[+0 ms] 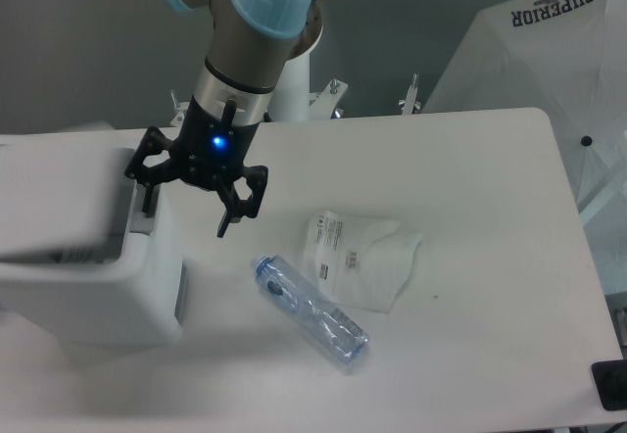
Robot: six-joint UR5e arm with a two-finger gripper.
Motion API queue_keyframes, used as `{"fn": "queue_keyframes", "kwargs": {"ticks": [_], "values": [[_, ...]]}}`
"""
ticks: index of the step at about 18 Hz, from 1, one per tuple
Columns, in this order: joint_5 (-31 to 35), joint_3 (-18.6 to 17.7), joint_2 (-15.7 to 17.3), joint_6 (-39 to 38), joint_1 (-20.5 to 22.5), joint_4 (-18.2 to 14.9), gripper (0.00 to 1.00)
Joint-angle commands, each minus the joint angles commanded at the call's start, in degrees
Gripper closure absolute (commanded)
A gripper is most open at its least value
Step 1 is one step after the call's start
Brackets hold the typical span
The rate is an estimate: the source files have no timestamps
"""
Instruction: Open the trash can
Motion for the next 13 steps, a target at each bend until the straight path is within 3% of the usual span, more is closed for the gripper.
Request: {"fn": "queue_keyframes", "kwargs": {"ticks": [3, 10, 13], "values": [[0.0, 0.52, 0.17, 0.0, 0.0, 0.0, 0.0], [0.17, 10.09, 0.0, 0.88, 1.67, 0.09, 0.0], [0.35, 11.95, 0.0, 0.88, 3.33, 2.8, 0.0]]}}
